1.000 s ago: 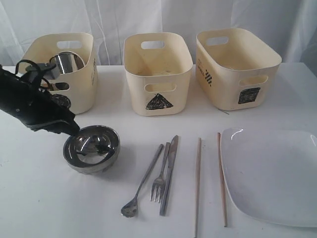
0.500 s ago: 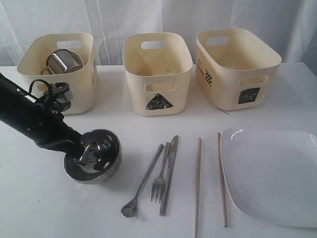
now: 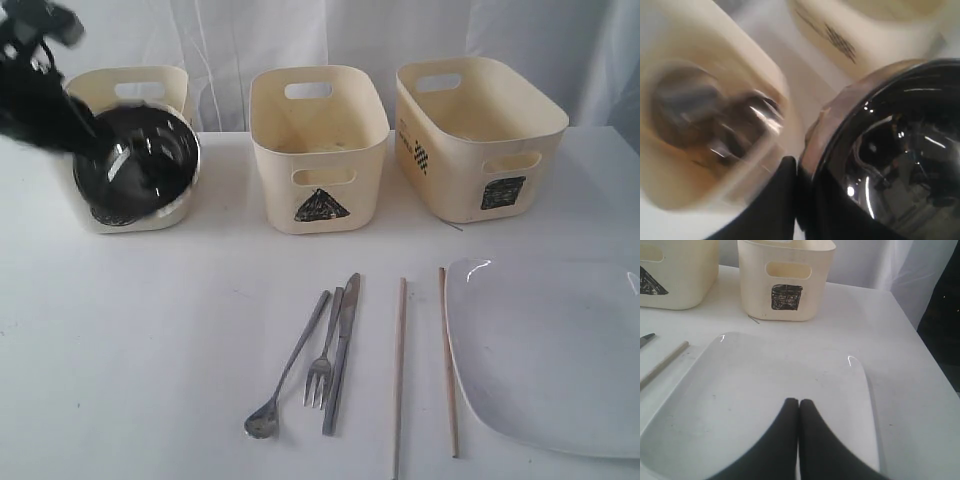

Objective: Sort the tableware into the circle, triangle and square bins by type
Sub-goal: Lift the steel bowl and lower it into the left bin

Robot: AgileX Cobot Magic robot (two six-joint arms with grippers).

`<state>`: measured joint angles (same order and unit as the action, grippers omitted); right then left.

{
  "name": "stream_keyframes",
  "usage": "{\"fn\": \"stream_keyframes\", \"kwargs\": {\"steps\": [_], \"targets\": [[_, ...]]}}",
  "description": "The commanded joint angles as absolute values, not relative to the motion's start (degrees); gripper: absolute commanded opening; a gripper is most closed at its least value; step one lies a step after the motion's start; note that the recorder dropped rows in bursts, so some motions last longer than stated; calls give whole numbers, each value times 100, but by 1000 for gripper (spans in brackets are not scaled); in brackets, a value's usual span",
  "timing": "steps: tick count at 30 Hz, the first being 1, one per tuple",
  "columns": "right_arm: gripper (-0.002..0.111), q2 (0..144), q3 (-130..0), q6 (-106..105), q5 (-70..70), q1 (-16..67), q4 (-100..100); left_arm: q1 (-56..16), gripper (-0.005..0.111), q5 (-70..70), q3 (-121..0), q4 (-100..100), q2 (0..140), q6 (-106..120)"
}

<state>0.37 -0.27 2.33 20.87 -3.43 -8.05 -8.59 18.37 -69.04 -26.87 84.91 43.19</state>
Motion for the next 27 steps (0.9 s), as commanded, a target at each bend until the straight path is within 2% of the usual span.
{"fn": "stream_keyframes", "kwargs": {"steps": [1, 4, 8, 11, 15, 18, 25, 26, 27], "targets": [[0, 0, 0, 237, 2039, -334, -861, -868, 0, -722, -7029, -2673, 7845, 4165], [0, 0, 0, 237, 2039, -334, -861, -868, 0, -1835, -7029, -2912, 7797, 3803], [0, 0, 0, 237, 2039, -334, -861, -868, 0, -2186, -7029, -2945, 8083, 3147], [0, 0, 0, 408, 2039, -334, -861, -868, 0, -2621, -7029, -2932, 8507, 3136], [0, 0, 0, 370, 2039, -334, -861, -868, 0, -4146, -7153, -2544, 9462, 2543], [0, 0, 0, 370, 2029, -334, -861, -868, 0, -4014, -7561, -1824, 10365, 2391], [0, 0, 0, 370, 2029, -334, -861, -868, 0, -3695, -7966, -1816, 11411, 2401], [0, 0, 0, 370, 2029, -334, -861, -868, 1, -3527, -8007, -1816, 11468, 2474], [0, 0, 0, 370, 2029, -334, -861, -868, 7, -3206, -8070, -1816, 11495, 2589]]}}
